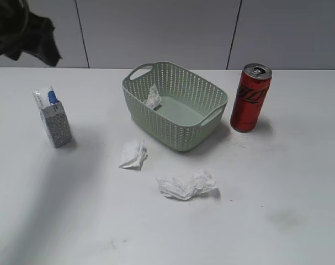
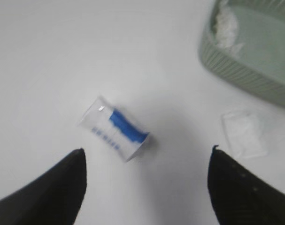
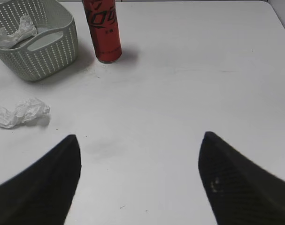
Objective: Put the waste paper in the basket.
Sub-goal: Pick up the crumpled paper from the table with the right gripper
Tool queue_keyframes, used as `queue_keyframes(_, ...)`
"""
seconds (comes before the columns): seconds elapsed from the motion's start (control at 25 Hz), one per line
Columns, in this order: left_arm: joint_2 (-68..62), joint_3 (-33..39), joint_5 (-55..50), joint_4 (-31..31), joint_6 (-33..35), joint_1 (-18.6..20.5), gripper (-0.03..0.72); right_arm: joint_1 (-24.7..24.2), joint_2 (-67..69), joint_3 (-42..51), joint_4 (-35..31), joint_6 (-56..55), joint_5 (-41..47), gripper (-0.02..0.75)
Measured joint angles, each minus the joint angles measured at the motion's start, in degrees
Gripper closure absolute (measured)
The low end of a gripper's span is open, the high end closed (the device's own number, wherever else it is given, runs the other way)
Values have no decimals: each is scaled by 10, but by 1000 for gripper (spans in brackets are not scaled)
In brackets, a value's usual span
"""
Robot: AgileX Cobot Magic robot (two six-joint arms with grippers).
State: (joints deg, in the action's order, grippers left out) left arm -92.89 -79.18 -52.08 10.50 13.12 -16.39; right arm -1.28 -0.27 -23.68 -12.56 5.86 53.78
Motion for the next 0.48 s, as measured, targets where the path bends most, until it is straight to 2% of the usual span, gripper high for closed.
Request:
queue_keyframes(0.12,5,0,-75,-31,-13,30,96,0,0,0,0,0,0,149)
queue_keyframes(0.24,13,6,-129,-36,-17,55,96,0,0,0,0,0,0,149)
queue_keyframes(0.48,93,98,-130,-37,-17,95,96,0,0,0,0,0,0,149)
